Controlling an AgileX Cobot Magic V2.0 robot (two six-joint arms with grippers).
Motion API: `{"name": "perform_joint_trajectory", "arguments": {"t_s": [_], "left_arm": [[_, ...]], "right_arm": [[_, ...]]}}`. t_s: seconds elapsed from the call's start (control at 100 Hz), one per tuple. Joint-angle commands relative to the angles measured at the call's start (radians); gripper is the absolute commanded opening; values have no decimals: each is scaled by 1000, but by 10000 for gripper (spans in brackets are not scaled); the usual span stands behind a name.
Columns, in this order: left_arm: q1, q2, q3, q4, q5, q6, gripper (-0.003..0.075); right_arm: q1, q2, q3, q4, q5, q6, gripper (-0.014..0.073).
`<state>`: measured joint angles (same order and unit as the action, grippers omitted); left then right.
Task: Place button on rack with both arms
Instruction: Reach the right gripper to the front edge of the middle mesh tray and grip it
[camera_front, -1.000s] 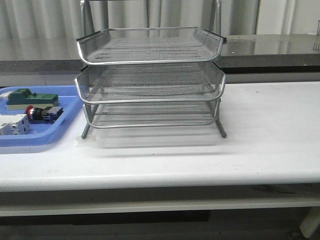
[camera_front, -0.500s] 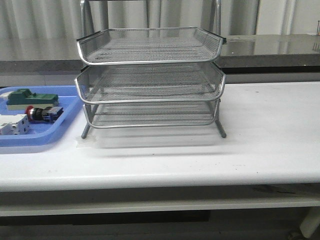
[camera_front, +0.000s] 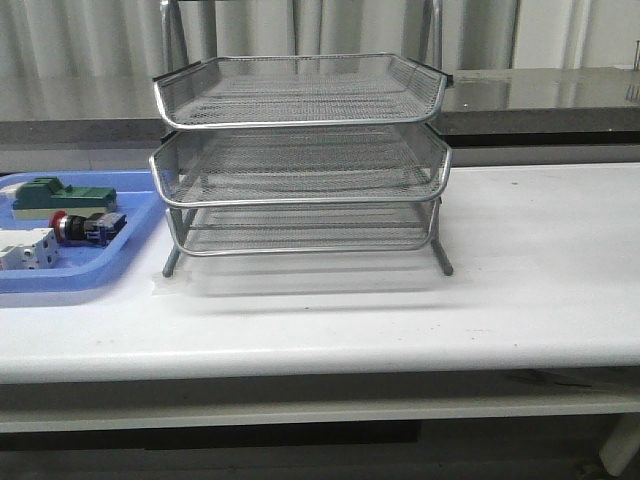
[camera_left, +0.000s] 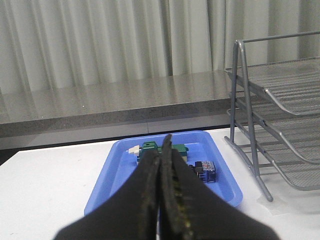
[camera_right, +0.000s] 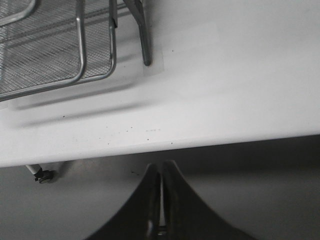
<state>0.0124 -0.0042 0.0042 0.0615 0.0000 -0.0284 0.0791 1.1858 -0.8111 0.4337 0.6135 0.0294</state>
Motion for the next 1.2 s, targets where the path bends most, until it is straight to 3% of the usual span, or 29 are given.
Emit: {"name": "perform_joint_trajectory", "arguments": {"t_s": [0.0,0.13,0.35,0.63,0.87,1.03,1.19], "left_arm": [[-1,-32,34,1,-82,-14,-20],[-1,-32,34,1,-82,-14,-20],[-1,-32,34,1,-82,-14,-20],[-1,-32,34,1,-82,-14,-20],[-1,-32,34,1,-82,-14,-20],[-1,-32,34,1,-82,-14,-20],[-1,-32,34,1,-82,-14,-20]], "right_arm": [[-1,19,-34,49,-52,-5,183],[-1,45,-34,109,-73,-5,330],[-1,113,-41,253,-120,-46,343],[-1,253,-41,760,-132,-444,343],[-1,370,-41,1176,-52,-820,343],[-1,443,-41,1328,9,-946,343],[0,496,-41,1383,51,-1002,343]]}}
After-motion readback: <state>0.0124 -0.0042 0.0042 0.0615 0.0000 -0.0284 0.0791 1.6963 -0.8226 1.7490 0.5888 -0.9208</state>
